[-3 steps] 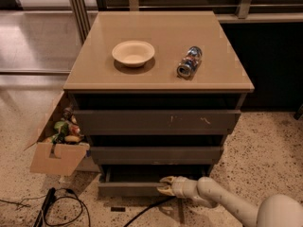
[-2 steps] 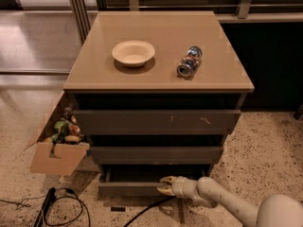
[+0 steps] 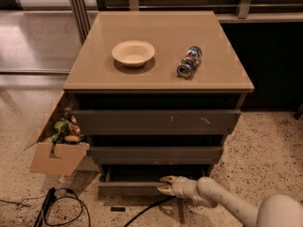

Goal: Open bottom drawer

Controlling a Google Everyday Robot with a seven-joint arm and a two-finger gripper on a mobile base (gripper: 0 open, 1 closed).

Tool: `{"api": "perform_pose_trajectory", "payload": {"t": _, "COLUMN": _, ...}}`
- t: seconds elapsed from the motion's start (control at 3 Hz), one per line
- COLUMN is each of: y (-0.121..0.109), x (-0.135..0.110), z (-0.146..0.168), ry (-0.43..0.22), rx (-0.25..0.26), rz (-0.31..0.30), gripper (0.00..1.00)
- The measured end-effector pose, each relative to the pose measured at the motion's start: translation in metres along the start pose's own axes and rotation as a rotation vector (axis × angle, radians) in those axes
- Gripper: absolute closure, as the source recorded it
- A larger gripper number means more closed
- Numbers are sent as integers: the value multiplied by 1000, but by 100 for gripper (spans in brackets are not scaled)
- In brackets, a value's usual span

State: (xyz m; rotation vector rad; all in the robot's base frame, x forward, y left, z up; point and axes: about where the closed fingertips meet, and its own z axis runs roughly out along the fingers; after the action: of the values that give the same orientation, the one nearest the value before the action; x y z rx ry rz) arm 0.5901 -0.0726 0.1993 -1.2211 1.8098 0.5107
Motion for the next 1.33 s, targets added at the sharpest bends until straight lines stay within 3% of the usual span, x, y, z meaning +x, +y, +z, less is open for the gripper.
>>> {"api": "perform_pose_trajectory", "payload": {"t": 0.33, "y": 0, "x": 0, "z": 0, "ry": 0, "rx": 0, "rz": 0, "gripper": 12}}
{"api": "perform_pose_trajectory", "payload": {"t": 0.67, "y": 0, "x": 0, "z": 0, "ry": 0, "rx": 0, "rz": 0, "gripper": 1}}
{"api": "perform_pose_trajectory", "payload": {"t": 1.33, "y": 8, "x": 3, "z": -4, "ry": 2, "rx": -11, "rz": -2, "gripper": 46}}
